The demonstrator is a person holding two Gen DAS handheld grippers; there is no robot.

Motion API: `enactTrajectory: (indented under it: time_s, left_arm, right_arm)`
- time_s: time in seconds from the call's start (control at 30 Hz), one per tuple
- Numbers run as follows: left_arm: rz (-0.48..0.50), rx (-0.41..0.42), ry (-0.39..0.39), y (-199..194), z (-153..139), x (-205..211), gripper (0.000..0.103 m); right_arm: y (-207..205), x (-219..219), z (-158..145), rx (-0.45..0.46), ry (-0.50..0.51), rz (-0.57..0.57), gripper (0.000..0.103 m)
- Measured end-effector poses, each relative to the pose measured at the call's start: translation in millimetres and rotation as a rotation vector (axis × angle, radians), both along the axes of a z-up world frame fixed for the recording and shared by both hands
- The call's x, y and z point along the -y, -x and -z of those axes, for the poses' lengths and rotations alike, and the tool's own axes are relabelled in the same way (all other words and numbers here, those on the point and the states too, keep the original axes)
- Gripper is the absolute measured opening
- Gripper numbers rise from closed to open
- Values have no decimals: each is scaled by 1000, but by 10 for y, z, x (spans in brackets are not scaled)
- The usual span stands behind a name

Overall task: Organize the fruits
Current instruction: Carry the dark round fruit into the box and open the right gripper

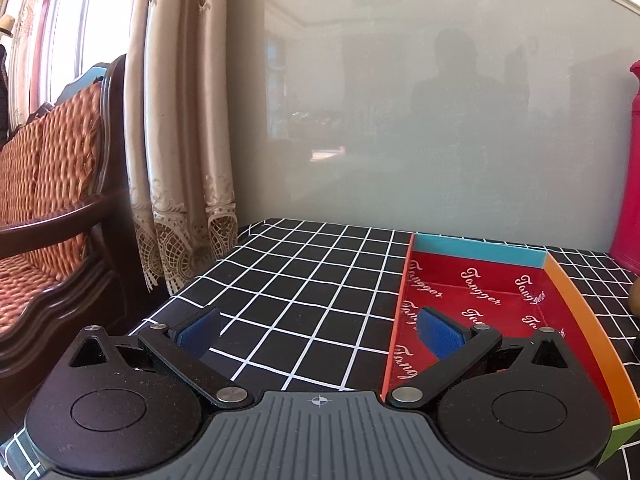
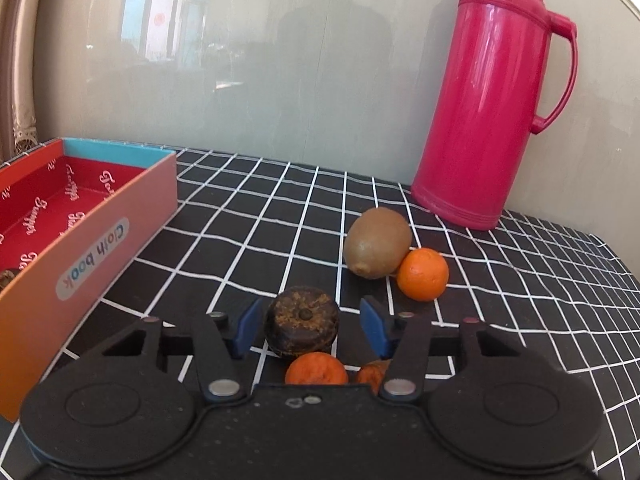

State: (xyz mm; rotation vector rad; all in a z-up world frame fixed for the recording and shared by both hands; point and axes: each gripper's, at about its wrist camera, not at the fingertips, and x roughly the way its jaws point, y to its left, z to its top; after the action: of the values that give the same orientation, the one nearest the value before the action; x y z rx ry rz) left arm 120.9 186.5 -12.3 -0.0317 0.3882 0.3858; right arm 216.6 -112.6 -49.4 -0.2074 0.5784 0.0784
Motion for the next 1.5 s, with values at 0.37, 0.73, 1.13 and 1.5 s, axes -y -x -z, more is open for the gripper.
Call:
enactTrajectory:
  time_s: [0.37,0.73,1.13,1.5]
  left_arm:
    - [1,-1,7,7,-15,-7,103]
    - [-14,-2,-9,75,-8,7,103]
    - [-78,9,-1,250,11,-217,103]
    - [-117,-12,18,309,70,-444,103]
  right_arm:
    - [-4,-38,16,-20,-15,-6,40]
    - [177,-153,-224,51,-49,-41,40]
    - [325,-423,-357,114,-84,-110,40]
    - [535,-1034,-382,179,-81,-280,40]
